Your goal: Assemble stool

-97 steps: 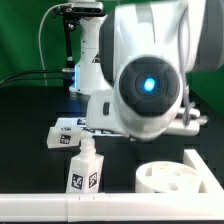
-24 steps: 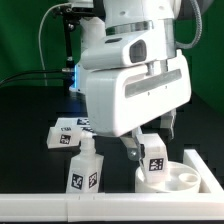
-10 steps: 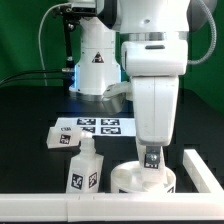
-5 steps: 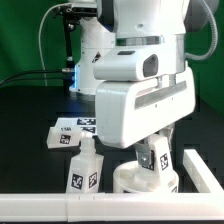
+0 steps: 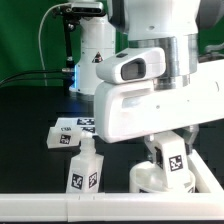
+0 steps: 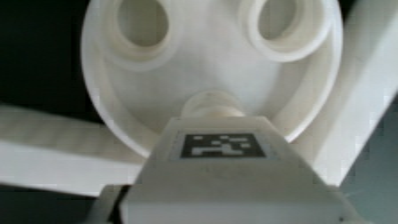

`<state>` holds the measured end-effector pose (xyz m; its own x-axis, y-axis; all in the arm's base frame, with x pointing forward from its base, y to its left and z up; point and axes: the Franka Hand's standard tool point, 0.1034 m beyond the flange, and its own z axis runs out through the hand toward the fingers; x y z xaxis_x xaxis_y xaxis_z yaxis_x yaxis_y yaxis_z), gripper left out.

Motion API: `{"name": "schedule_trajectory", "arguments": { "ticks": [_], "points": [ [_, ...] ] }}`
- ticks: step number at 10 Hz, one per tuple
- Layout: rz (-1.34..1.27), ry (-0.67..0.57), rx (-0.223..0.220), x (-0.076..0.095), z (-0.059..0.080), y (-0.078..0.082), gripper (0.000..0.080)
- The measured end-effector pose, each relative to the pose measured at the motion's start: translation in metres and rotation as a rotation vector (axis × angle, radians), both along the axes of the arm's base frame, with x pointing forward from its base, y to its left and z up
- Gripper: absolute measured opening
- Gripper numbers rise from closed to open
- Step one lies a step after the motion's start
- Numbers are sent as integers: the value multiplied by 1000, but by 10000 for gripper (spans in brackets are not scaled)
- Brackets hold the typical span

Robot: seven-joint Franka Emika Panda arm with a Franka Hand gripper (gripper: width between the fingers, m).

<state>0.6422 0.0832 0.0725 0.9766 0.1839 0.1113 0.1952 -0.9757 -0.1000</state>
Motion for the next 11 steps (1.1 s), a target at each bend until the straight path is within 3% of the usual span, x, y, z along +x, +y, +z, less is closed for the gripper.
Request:
{"name": "schedule_trajectory", "arguments": {
  "ticks": [1, 3, 7, 8, 9, 10, 11],
  "points": [
    [-87, 0, 24, 1, 0, 3, 334],
    [-476, -18, 116, 3, -2, 8, 334],
    [-545, -7, 126, 2, -1, 8, 334],
    [-544, -7, 126, 2, -1, 9, 448],
    [-526, -10, 123, 2, -1, 9, 448],
    [-512, -5, 121, 1, 0, 10, 574],
    [-499, 9, 119, 0, 5, 16, 634]
  ]
}}
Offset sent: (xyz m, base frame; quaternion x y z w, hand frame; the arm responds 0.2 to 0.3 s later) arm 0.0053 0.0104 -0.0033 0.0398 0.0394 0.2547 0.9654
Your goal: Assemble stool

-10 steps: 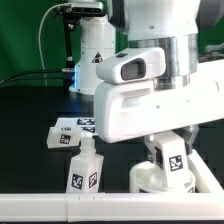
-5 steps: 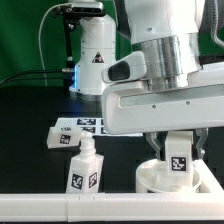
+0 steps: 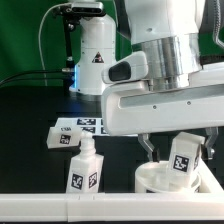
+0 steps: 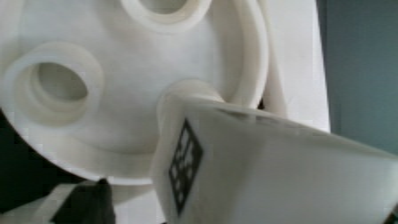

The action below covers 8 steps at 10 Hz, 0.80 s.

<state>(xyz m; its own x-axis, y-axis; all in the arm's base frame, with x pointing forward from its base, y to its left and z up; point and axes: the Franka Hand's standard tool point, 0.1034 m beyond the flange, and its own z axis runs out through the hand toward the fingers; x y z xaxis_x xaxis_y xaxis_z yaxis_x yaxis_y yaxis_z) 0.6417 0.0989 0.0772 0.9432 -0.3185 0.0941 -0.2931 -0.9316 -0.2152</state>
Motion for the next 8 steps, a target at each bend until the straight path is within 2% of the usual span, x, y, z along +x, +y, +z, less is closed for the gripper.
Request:
{"name": "schedule_trajectory", "arguments": {
  "ticks": [3, 6, 7, 8],
  "points": [
    [486, -3, -79, -3, 19, 9, 649],
    [683, -43, -104, -2, 18, 8, 648],
    [818, -65, -139, -2, 18, 8, 648],
    [991, -100, -195, 0, 20, 12, 648]
  ]
}}
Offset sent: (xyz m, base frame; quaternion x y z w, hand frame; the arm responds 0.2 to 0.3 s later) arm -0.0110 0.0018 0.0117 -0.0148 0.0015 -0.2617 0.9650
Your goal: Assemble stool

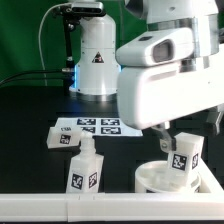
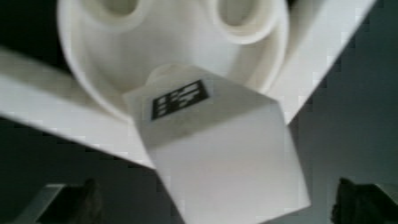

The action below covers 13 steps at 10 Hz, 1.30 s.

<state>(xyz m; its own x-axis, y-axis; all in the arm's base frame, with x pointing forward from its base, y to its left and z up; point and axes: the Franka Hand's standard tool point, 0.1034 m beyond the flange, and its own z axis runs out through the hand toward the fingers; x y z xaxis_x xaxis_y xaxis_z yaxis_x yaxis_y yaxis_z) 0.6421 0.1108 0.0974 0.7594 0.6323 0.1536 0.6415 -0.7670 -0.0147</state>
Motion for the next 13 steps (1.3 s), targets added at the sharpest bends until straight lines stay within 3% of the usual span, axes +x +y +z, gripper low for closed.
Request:
{"name": "schedule_trajectory", "arguments": {
  "ticks": [3, 7, 10, 13],
  "points": [
    [432, -77, -109, -1, 2, 8, 648],
    [665, -94, -146, 0, 2, 1, 648],
    [1072, -122, -257, -3, -5, -2, 648],
    [1282, -102, -298, -6, -13, -5, 648]
  ]
}}
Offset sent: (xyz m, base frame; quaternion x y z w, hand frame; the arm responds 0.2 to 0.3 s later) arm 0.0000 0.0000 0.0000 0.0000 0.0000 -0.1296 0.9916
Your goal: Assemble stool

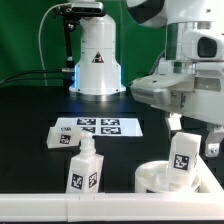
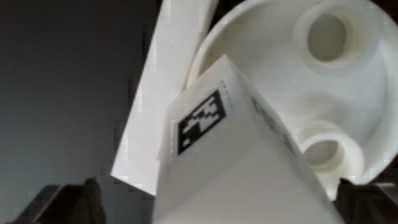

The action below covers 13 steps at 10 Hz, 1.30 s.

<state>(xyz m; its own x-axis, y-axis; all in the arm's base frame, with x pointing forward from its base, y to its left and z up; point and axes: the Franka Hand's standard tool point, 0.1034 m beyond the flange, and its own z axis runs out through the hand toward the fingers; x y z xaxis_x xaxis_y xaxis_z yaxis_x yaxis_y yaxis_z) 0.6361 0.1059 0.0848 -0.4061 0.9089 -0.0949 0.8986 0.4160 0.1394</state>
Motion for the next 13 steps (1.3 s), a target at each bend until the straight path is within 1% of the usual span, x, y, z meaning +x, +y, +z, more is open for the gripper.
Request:
{"name": "schedule_trajectory", "arguments": {
  "ticks": [2, 5, 6, 7, 8, 9, 10, 11, 13],
  "points": [
    [88, 20, -31, 4, 1, -2, 648],
    [277, 27, -71, 4, -2, -5, 648],
    [436, 20, -108, 5, -5, -3, 648],
    [468, 28, -119, 2, -10, -2, 648],
    [436, 27, -115, 3, -10, -4, 622],
    [423, 27, -113, 3, -10, -4, 622],
    [422, 27, -113, 2, -10, -4, 452],
    [374, 25, -105, 2, -10, -4, 332],
    [221, 18, -79, 2, -10, -4, 332]
  ]
}}
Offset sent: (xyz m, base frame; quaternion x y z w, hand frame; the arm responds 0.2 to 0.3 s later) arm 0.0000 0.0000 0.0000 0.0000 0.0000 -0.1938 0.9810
